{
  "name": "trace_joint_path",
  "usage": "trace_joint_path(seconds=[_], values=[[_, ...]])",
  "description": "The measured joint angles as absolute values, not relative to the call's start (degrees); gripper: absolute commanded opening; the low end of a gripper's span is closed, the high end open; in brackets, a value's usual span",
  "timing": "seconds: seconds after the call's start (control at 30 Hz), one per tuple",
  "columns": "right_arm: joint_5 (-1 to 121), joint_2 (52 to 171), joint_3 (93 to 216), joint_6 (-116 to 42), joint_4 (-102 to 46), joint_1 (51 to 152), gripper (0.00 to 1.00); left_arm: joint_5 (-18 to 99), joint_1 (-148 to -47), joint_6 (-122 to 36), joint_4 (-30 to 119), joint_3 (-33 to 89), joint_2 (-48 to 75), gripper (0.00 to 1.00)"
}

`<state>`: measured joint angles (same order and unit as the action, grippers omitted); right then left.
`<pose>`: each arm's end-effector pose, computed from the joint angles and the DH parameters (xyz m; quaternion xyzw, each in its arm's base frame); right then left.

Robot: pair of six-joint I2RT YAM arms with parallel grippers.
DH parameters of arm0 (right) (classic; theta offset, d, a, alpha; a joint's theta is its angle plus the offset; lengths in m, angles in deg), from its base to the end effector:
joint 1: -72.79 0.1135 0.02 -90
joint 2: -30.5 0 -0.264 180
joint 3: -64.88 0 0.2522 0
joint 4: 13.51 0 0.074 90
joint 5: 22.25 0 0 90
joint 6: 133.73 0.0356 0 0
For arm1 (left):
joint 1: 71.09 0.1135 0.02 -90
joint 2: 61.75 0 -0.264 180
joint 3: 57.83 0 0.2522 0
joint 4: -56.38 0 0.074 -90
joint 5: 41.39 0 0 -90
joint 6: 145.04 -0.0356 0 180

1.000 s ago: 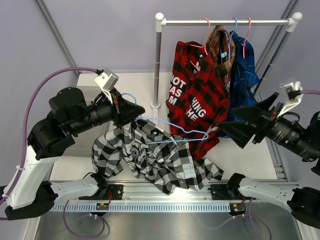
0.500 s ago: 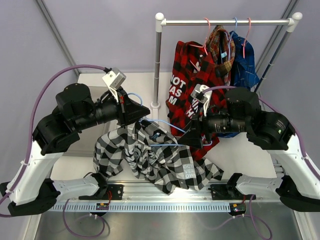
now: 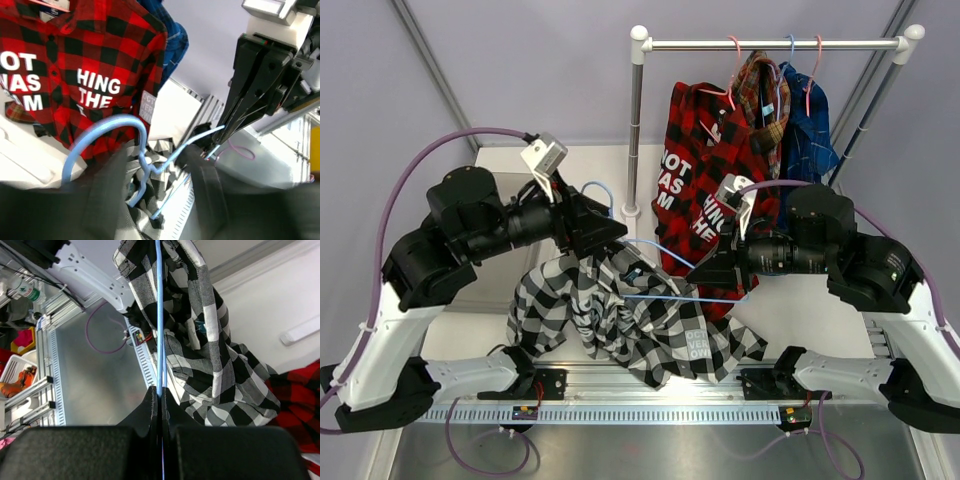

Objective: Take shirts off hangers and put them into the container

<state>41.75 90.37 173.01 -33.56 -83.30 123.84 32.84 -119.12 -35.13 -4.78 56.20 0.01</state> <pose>0.0847 0.1296 0.4911 -0.3999 0.7106 0.4392 0.3771 0.0974 -0.1227 0.5288 0.2694 0.7084 -0.4463 0.4759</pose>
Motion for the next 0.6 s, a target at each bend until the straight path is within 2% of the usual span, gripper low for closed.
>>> trace_joint_path(seconds=[0.07, 0.13, 0.27, 0.4, 0.53, 0.6], values=[[43.9, 89.6, 172.6, -32.7, -83.7, 123.9, 0.0, 35.5, -119.1, -34.5, -5.2, 56.2, -1.1, 0.68], [45.9, 88.8, 172.2, -31.7, -83.7, 123.9, 0.0, 39.7, -119.1, -34.3, -5.7, 56.1, -3.4, 0.79], [50.0, 86.4, 171.6, -29.7, -83.7, 123.9, 0.0, 49.0, -119.1, -33.2, -5.5, 53.5, -12.1, 0.94], [53.9, 84.4, 171.9, -28.2, -84.1, 123.9, 0.0, 56.2, -119.1, -31.0, -6.0, 49.7, -20.6, 0.94], [56.6, 83.5, 174.4, -27.4, -86.4, 123.9, 0.0, 61.9, -119.1, -28.3, -7.8, 43.1, -21.3, 0.94], [58.7, 83.4, 176.4, -26.9, -88.0, 123.9, 0.0, 63.4, -119.1, -26.7, -8.9, 38.6, -20.2, 0.89]])
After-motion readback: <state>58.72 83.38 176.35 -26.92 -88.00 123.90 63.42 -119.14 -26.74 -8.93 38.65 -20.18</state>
